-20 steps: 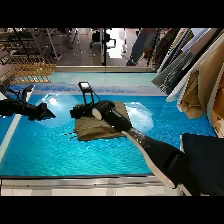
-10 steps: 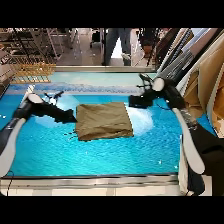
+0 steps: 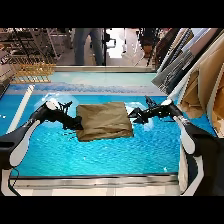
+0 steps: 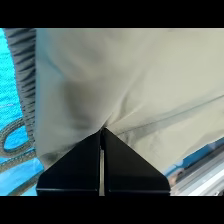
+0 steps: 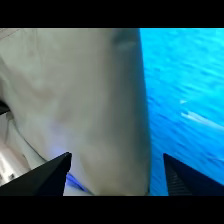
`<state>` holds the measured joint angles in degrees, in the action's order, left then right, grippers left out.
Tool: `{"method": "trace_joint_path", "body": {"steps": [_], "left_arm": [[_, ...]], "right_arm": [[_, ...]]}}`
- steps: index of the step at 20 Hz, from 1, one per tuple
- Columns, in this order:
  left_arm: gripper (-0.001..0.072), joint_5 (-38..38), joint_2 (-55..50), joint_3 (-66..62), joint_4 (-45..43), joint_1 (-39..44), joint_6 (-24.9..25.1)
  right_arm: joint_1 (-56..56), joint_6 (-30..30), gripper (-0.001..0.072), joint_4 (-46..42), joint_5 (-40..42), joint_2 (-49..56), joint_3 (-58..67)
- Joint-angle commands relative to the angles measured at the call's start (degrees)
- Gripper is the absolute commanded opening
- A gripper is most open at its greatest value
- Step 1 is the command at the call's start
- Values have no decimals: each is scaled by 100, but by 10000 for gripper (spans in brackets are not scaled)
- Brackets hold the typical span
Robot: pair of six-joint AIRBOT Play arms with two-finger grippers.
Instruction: Fold the clothes and pants, and hang the long-sleeved shirts on hangers.
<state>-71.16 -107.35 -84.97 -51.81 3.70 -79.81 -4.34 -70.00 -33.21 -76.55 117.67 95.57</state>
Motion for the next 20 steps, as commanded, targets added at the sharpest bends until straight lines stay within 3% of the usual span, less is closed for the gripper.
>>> {"method": "trace_joint_path", "body": {"steps": [1, 3, 4, 5, 6, 9, 14, 20], "left_arm": [[19, 20, -46, -2, -46, 11, -42], [20, 11, -46, -2, -44, 11, -42], [20, -24, -46, -2, -44, 11, -39], [19, -85, -46, -2, -46, 9, -37], [19, -240, -35, -2, -46, 9, -33], [19, -1025, 260, -2, -57, 4, 308], [19, -2035, 1399, 4, -68, 13, 424], [20, -2603, 2667, 9, -66, 94, 573]], "right_arm": [[133, 120, 671, 579, -848, 833, 796], [323, -140, 612, 597, -1176, 1097, 1185], [439, -125, 501, 680, -1322, 1147, 1314], [553, -114, 284, 752, -1355, 1147, 1464], [636, -129, 16, 822, -1392, 1126, 1674], [723, -450, 8, 553, -1506, 693, 2280], [254, -1209, 8, -940, -1375, -1259, 2293], [-1886, -1521, 7, -1934, -1281, -3434, 2293]]}}
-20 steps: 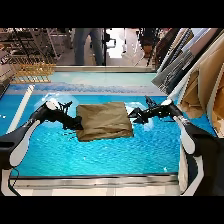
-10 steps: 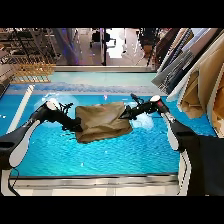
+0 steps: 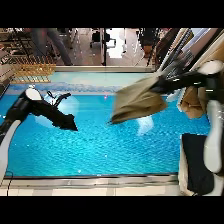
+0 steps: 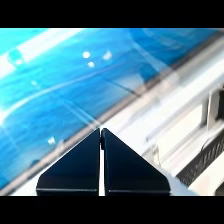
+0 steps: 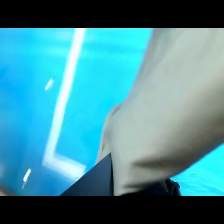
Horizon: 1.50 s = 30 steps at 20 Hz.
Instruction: Fold the clothes and pants, and hang the long-sleeved shirts on hangers.
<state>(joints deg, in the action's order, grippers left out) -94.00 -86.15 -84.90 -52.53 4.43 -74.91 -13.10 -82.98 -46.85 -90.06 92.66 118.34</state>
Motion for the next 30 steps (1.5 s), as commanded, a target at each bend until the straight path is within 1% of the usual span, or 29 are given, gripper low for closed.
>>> {"method": "trace_joint_path", "body": {"steps": [1, 3, 5, 7, 9, 11, 13, 16, 17, 18, 19, 20, 21, 22, 23, 24, 25, 26, 27, 28, 29, 30], "left_arm": [[20, -317, 699, 2, 4, 22, 85], [20, -319, 968, 2, 4, 22, 85], [20, -315, 1163, 2, 4, 22, 138], [20, -313, 1259, 4, 7, 22, 337], [20, -313, 1268, 7, 4, 22, 391], [20, -313, 1270, 37, 7, 22, 529], [19, -313, 1268, 101, 4, 22, 632], [20, -304, 1261, 199, 7, 22, 861], [20, -286, 1255, 214, 4, 22, 929], [20, -286, 1233, 216, 7, 22, 981], [20, -273, 1209, 216, 7, 22, 979], [20, -267, 1187, 216, 7, 22, 979], [20, -267, 1169, 216, 4, 22, 979], [20, -269, 1150, 216, -9, 11, 981], [20, -269, 1143, 216, -138, -7, 981], [20, -264, 1145, 216, -481, -26, 981], [20, -219, 1145, 216, -992, -52, 975], [20, -138, 1145, 216, -1534, -92, 876], [20, -39, 1152, 216, -2072, -162, 595], [20, 57, 1161, 216, -2599, -273, 275], [20, 83, 1165, 216, -3038, -413, 70], [20, 83, 1176, 216, -3348, -579, -74]], "right_arm": [[-1554, -291, 7, -629, 72, -1158, 9], [-2839, -413, 7, -793, 166, -1620, -275], [-4175, -409, 7, -1102, 177, -2087, -863], [-5431, -319, 7, -1252, 227, -2599, -1937], [-6314, -321, 7, -1346, 354, -3163, -3394], [-6848, -280, 7, -1768, 507, -3816, -5018], [-7132, -328, 7, -2411, 468, -4378, -6354], [-7178, -933, 9, -3611, 9, -4730, -7309], [-7176, -946, 15, -3926, -140, -4712, -7396], [-7147, -942, 180, -4028, -127, -4686, -7388], [-7099, -935, 564, -4030, -59, -4664, -7329], [-7044, -868, 703, -4024, -26, -4627, -7189], [-7001, -870, 696, -3993, -37, -4564, -6918], [-6964, -866, 695, -3803, -55, -4481, -6583], [-6911, -848, 695, -3412, -7, -4376, -6155], [-6848, -846, 694, -2761, 227, -4277, -5753], [-6741, -796, 693, -1805, 612, -4203, -5388], [-6555, -549, 693, -817, 1023, -4188, -5182], [-6236, -210, 691, 118, 1493, -4192, -5086], [-5823, 94, 690, 745, 1862, -4190, -5073], [-5259, 417, 689, 962, 2111, -4177, -5073], [-4640, 741, 656, 791, 2203, -4159, -5080]]}}
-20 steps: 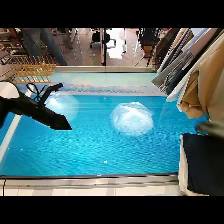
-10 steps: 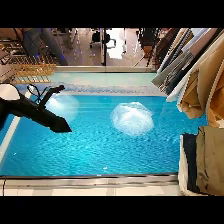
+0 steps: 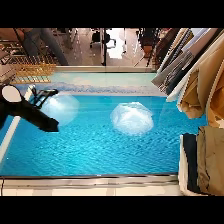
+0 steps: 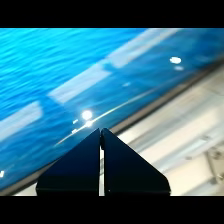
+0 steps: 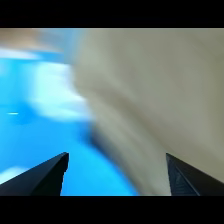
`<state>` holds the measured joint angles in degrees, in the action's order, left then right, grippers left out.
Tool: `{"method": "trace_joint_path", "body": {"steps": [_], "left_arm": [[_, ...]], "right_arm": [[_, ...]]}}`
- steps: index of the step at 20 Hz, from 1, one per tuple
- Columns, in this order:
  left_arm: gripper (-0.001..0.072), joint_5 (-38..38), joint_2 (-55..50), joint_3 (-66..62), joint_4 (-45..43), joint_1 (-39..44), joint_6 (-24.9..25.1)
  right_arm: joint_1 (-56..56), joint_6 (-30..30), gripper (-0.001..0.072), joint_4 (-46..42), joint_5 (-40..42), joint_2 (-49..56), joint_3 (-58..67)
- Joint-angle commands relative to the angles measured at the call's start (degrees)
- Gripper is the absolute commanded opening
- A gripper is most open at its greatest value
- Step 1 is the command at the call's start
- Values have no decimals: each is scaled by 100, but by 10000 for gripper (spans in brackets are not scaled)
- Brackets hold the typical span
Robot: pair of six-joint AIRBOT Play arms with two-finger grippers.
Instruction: Fold the clothes and pants, and hang the long-sleeved shirts on hangers.
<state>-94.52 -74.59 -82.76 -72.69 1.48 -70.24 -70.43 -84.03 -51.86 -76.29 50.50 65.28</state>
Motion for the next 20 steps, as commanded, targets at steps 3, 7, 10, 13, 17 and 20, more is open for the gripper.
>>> {"method": "trace_joint_path", "body": {"steps": [3, 7, 10, 13, 17, 20], "left_arm": [[20, 369, 181, 2, -1556, -1029, -844], [20, 820, 479, 2, -1556, -2133, -1281], [21, 837, 490, 2, -1574, -2658, -1379], [20, 837, 490, 2, -1576, -2922, -1379], [20, 837, 490, 2, -1576, -2962, -1379], [20, 837, 490, 2, -1576, -2962, -1379]], "right_arm": [[3331, 1370, 512, 22, 1080, 166, -164], [5976, 1506, 507, -1008, 2520, 461, -1259], [7093, 1779, 280, -2090, 3683, 861, -1445], [7305, 1781, 37, -2389, 4975, 949, -1443], [7289, 1773, 27, -2367, 6358, 807, -1412], [7287, 1773, 27, -2363, 6972, 785, -1408]]}}
